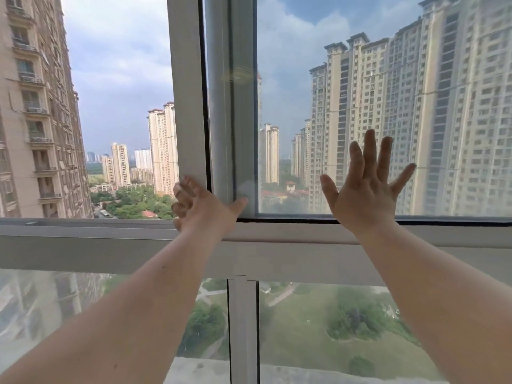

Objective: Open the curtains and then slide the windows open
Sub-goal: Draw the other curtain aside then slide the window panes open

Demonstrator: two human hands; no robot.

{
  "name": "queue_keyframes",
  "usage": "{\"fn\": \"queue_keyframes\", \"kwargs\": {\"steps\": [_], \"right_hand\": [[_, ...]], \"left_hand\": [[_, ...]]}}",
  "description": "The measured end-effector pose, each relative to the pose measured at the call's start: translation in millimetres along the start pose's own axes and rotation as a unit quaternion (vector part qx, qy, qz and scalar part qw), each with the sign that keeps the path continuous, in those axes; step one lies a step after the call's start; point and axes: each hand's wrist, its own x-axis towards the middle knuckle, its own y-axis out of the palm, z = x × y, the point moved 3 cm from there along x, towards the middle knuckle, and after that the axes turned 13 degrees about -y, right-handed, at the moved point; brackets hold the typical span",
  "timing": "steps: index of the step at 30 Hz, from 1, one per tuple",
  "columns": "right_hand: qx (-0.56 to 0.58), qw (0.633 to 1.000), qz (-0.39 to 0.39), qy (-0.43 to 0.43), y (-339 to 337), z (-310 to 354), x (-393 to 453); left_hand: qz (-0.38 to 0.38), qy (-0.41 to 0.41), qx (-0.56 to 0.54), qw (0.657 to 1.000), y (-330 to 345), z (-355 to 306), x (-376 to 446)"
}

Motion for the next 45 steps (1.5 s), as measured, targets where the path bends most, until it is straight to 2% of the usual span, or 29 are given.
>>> {"fn": "queue_keyframes", "kwargs": {"steps": [12, 20, 24, 27, 30, 34, 37, 41, 45], "right_hand": [[-0.015, 1.000, 0.005, 0.001, -1, -52, -8], [-0.014, 1.000, 0.005, -0.010, 0, -56, -8], [-0.006, 0.999, 0.029, -0.012, -6, -53, -7], [0.047, 0.997, 0.041, -0.035, -17, -54, -8], [0.165, 0.984, 0.038, -0.058, -37, -65, -24], [0.149, 0.985, 0.054, -0.070, -73, -98, -68], [0.111, 0.989, 0.095, -0.030, -108, -131, -100], [0.042, 0.983, 0.162, 0.069, -155, -173, -157], [-0.028, 0.964, 0.248, 0.098, -196, -209, -209]], "left_hand": [[-0.018, 0.018, 0.006, 1.000, 27, -29, -33], [-0.018, 0.014, 0.032, 0.999, 26, -29, -37], [-0.003, 0.010, 0.050, 0.999, 17, -30, -39], [-0.023, 0.032, 0.067, 0.997, 12, -33, -53], [-0.048, 0.129, 0.046, 0.989, 24, -51, -99], [0.021, 0.250, 0.042, 0.967, 52, -90, -170], [0.095, 0.314, 0.033, 0.944, 68, -110, -216], [0.203, 0.370, 0.009, 0.907, 104, -114, -281], [0.286, 0.380, 0.021, 0.879, 122, -112, -353]]}}
